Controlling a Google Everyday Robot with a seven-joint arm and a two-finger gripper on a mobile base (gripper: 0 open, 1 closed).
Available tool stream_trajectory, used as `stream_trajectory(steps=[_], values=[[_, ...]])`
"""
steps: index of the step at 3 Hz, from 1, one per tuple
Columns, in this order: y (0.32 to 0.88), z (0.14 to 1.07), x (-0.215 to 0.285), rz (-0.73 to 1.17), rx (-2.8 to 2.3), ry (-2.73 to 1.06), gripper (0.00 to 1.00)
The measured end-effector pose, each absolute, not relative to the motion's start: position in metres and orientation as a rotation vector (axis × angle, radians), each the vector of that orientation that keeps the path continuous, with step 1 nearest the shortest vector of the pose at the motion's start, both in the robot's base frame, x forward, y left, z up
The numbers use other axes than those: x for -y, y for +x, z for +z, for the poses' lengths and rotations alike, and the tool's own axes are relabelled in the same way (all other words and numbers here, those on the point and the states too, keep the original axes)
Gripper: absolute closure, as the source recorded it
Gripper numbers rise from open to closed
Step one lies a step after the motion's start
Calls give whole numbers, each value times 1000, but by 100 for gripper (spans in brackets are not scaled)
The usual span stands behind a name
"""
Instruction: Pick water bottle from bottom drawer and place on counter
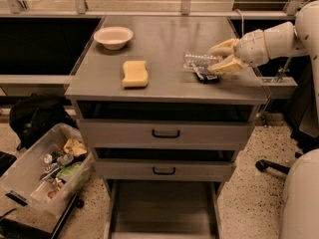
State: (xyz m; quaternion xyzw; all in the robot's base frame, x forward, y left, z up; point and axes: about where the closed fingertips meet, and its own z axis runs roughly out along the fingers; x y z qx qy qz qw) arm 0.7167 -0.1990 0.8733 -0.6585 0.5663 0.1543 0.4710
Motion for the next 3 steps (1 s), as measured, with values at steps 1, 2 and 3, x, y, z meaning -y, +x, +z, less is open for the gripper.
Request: stream_trajectory(steps=[1,2,3], values=[[717,873,199,378,-1387,-1613,12],[717,873,199,378,-1387,-1613,0],[717,873,199,378,-1387,-1613,0]])
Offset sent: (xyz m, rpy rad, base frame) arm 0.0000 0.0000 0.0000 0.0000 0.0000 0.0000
